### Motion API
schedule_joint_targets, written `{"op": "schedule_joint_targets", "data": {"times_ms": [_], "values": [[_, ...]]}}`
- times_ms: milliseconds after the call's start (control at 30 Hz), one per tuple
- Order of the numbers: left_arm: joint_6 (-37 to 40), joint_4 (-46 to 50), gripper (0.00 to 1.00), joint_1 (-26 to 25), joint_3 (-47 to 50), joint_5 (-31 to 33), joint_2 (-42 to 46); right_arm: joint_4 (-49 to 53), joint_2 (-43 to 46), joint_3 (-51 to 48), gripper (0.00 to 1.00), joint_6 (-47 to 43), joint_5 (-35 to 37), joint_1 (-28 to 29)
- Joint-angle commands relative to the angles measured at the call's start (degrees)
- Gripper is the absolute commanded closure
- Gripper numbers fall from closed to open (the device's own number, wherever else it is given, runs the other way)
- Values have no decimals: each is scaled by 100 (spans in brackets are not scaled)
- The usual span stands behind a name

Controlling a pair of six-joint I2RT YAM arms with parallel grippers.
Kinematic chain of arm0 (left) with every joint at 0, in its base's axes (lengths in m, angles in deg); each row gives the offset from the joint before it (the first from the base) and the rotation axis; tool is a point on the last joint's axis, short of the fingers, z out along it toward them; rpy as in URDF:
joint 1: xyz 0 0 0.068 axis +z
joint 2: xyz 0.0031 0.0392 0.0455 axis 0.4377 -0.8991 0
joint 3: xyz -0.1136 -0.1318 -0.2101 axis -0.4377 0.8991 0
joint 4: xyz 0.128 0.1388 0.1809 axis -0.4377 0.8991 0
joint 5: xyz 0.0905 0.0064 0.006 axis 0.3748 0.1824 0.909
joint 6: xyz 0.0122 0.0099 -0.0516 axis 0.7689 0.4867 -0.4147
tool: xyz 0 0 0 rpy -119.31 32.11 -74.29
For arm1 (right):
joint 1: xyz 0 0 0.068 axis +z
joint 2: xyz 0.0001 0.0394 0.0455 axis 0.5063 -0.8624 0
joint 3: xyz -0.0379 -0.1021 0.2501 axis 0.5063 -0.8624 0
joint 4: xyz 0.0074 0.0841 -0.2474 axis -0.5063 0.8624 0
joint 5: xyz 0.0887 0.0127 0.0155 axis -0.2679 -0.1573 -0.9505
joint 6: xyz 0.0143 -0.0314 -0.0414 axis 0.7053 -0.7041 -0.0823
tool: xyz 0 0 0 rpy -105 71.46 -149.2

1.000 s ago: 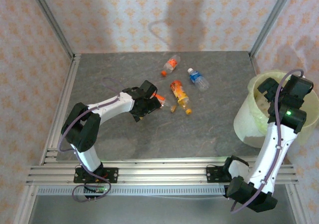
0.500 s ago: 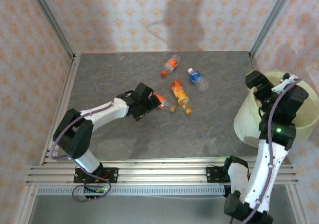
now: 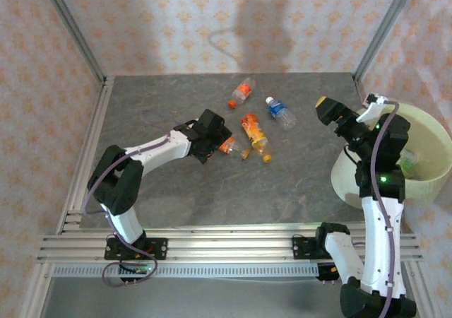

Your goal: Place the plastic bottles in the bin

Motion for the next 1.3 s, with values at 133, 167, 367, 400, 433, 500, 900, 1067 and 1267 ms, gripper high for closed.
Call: {"op": "schedule_joint_targets", "data": {"times_ms": [133,167,367,400,433,500,900,1067,1267], "values": [[-410,406,4,3,-948,341,-796,-268,173,-22,1,-127,-106,381],[-447,385,6,29,-994,396,-986,-244,201,-63,1,-109,-134,416],[-724,177,14,128,-903,736,-1182,315,270,42,1,-313,-325,643],[-734,186,14,130,-914,762,-1228,369,293,30,1,-352,-371,655],[-741,191,15,138,-934,782,-1292,415,323,5,1,-401,-397,656],[-772,142,18,164,-956,726,-1412,471,372,-54,1,-472,-418,668],[-218,-1080,50,202,-539,723,-1049,601,400,-202,1,-725,-884,676],[480,-2274,53,175,152,773,-221,209,293,-392,1,-554,-976,890],[2107,-2442,57,140,74,310,644,146,-149,-356,1,-830,-644,1913]]}}
